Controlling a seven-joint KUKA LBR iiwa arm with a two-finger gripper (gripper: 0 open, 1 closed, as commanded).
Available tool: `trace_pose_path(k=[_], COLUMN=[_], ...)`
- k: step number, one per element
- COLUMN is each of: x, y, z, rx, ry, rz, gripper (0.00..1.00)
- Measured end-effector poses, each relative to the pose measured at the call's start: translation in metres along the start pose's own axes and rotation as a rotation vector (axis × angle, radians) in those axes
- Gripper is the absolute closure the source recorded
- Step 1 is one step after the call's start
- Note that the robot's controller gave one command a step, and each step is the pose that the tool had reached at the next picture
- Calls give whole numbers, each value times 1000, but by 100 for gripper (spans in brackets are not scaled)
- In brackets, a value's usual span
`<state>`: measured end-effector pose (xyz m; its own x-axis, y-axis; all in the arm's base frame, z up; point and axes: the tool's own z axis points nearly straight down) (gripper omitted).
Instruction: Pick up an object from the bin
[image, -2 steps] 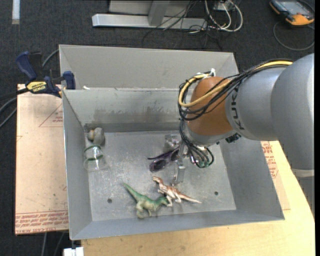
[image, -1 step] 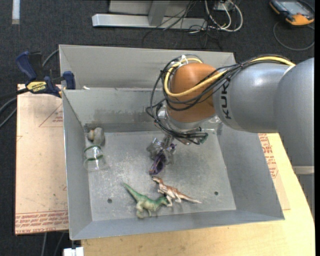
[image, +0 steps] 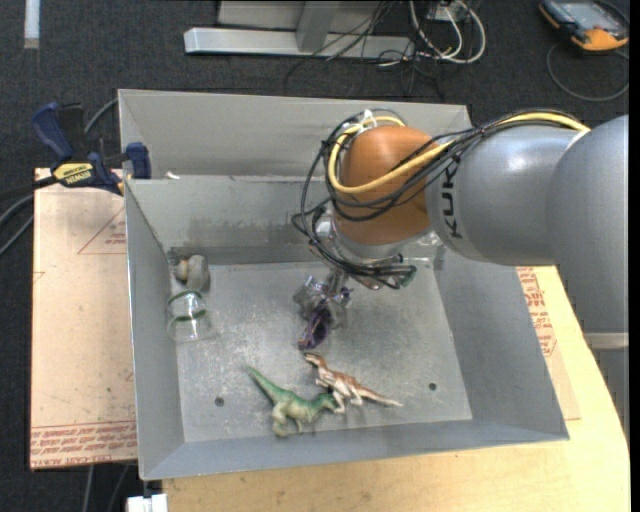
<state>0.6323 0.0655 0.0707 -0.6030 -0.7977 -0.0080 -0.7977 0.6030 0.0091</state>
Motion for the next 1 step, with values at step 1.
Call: trace_pose_path(k=[1], x=[0], y=[0], z=[0], rx=[0], ry=[0], rz=[0], gripper=[100])
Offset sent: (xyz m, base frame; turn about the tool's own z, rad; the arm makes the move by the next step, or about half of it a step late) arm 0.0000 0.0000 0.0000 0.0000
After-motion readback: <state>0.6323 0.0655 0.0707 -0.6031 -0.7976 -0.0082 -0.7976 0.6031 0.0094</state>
